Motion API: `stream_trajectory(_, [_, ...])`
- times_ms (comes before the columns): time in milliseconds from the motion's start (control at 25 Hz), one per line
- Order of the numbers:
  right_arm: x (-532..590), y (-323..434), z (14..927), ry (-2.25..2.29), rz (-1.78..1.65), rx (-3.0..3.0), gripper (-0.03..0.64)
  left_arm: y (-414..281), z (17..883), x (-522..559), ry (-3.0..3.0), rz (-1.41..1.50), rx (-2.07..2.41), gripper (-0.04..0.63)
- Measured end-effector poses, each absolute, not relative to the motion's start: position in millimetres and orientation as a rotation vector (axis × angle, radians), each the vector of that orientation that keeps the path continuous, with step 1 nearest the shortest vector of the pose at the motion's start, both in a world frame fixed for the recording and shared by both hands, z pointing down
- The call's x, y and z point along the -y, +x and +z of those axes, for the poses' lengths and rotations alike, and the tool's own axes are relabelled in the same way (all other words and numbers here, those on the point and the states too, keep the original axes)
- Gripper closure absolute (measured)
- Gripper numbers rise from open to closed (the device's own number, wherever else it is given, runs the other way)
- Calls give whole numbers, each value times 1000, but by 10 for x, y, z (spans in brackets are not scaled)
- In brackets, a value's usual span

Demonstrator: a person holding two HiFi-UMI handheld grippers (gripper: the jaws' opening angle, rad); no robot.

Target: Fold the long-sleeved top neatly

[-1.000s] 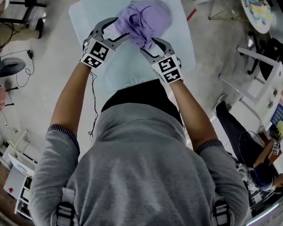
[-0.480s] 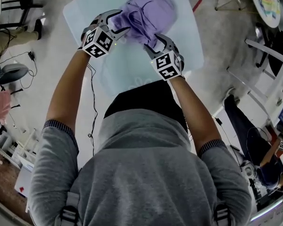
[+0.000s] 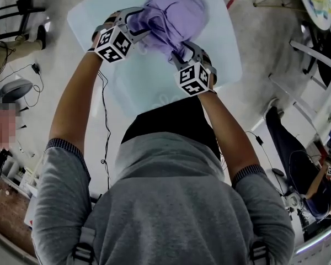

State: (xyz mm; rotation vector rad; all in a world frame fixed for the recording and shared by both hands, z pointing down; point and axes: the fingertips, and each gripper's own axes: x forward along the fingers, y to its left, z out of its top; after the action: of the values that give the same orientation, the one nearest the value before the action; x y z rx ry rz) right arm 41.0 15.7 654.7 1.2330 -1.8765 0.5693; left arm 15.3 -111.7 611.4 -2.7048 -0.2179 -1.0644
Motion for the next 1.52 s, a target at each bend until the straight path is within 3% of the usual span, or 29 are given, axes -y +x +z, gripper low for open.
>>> stream_trajectory(240, [-68, 594, 6538, 1308, 579, 1848, 557, 214, 6190, 1083, -2664, -1062, 336, 267])
stream_trajectory(600, [-84, 781, 6491, 1348, 569, 1824, 566, 339, 6266, 1087, -2615, -1048, 412, 278])
stream_trajectory(920, [-115, 904, 6382, 1391, 550, 1811, 569, 425, 6082, 1061, -2627, -957, 389, 553])
stream_trajectory(1520, [61, 1220, 4887, 1610, 276, 1846, 575, 121, 4737, 1044, -2769, -729, -25, 563])
